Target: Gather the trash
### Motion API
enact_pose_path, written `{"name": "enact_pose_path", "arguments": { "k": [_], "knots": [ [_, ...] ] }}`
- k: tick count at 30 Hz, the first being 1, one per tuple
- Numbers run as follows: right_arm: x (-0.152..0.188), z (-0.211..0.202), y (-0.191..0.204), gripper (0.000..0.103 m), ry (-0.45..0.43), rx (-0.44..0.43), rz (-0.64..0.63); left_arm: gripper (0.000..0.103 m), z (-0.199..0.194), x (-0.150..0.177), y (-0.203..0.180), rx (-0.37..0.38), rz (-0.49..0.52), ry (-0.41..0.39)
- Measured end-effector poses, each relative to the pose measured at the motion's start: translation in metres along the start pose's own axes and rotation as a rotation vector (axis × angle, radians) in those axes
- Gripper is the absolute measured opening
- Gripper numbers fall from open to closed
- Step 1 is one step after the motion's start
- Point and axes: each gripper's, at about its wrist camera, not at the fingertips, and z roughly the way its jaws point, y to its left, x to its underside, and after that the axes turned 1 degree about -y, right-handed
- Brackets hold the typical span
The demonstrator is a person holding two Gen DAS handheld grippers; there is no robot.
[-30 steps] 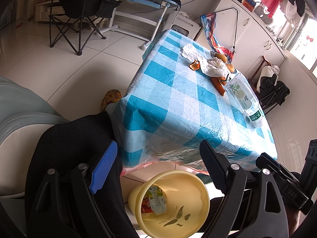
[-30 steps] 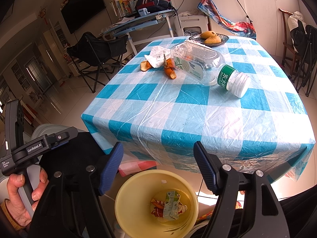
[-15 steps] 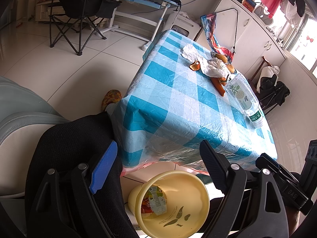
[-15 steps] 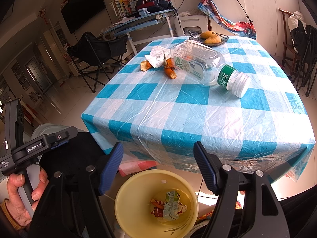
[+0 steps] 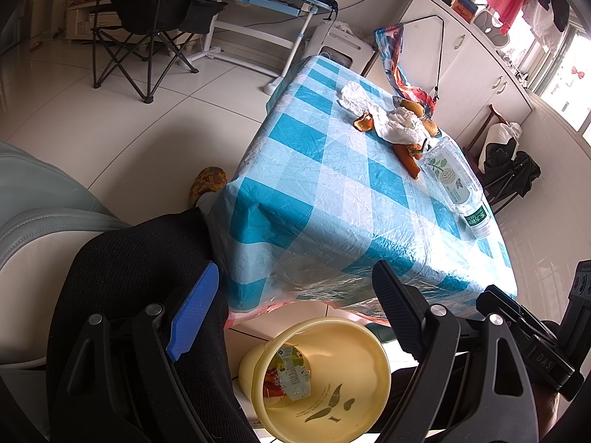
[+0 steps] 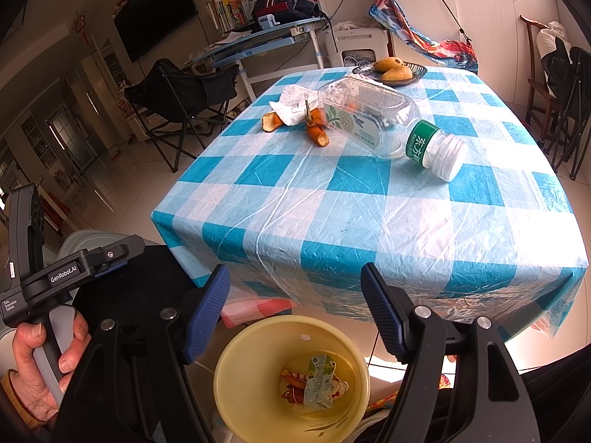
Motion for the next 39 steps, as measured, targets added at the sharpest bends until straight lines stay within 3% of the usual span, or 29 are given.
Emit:
{"name": "enact_pose_path", "arguments": {
  "k": [12,15,22,30,35,39],
  "knots": [
    [0.000,-0.001,0.000,0.071,-0.002,-0.001,0.004,0.082,0.000,-0.001,0.001,0.002,-0.004,-0.001],
    [-0.007,-0.009,-0.002,0.071,-0.038,-0.012,0.015,0.082,-0.007,-0.005,0.004,0.015,-0.031,-0.022],
    [-0.046,-0.032,-0.010,0.073,-0.122,0.065,-0.131,0.083,-0.019,-0.027,-0.004,0.027,-0.001,-0.085],
    [-0.084,-0.006,-0.044,0.073,-0.096,0.105,-0.156,0.085,0.009,-0.056,-0.031,0.047,0.052,-0.051],
    [-0.100,0.019,-0.039,0.077,-0.066,0.124,-0.261,0.086,0.036,-0.077,-0.061,0.089,0.112,-0.018],
    [-0.111,0.042,-0.038,0.081,-0.030,0.137,-0.343,0.086,0.058,-0.104,-0.080,0.152,0.073,0.001]
  ]
}}
